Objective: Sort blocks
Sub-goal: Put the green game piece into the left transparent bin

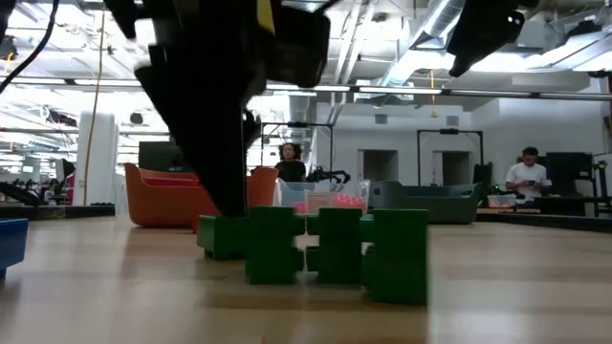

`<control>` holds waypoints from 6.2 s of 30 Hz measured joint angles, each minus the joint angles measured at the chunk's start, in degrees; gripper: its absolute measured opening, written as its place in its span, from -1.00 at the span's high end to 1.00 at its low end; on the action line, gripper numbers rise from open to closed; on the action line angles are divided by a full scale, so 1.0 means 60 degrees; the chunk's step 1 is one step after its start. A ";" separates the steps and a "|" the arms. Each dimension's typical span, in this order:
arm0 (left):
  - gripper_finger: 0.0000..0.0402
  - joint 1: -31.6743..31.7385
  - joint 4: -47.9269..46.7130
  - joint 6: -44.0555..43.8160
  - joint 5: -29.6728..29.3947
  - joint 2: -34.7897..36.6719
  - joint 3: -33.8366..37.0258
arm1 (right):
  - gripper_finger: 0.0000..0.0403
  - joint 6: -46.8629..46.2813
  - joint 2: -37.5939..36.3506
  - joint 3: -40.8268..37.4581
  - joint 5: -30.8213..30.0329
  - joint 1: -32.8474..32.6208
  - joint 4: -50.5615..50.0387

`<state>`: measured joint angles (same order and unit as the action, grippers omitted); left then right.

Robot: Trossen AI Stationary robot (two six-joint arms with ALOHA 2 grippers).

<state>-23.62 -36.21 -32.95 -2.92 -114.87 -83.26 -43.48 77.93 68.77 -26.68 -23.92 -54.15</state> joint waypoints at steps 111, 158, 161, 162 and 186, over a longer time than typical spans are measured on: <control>-0.43 1.3203 -0.2171 0.2583 0.2839 0.6485 0.1920 | -0.32 0.3060 0.2251 0.0673 0.2583 0.4933 0.8128; -0.42 1.3260 -0.1266 0.0944 0.1938 0.8036 0.1938 | -0.31 0.3617 1.0639 1.1009 0.4792 0.7044 0.8521; -0.42 1.3265 -0.1021 0.1056 0.2293 0.8139 0.1938 | -0.31 0.4172 1.0655 1.1005 0.4800 0.6987 0.8216; -0.42 1.3283 -0.0991 0.1049 0.2383 0.8174 0.1938 | -0.31 0.4217 1.0655 1.1001 0.4774 0.6987 0.8231; -0.42 1.2763 -0.0829 -0.0793 0.2581 0.8333 0.1938 | -0.31 0.4255 1.0652 1.0998 0.3140 0.7100 0.9771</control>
<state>52.96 -41.19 -37.71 12.57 -64.87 -71.64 -17.96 141.84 134.76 -7.84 18.68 4.48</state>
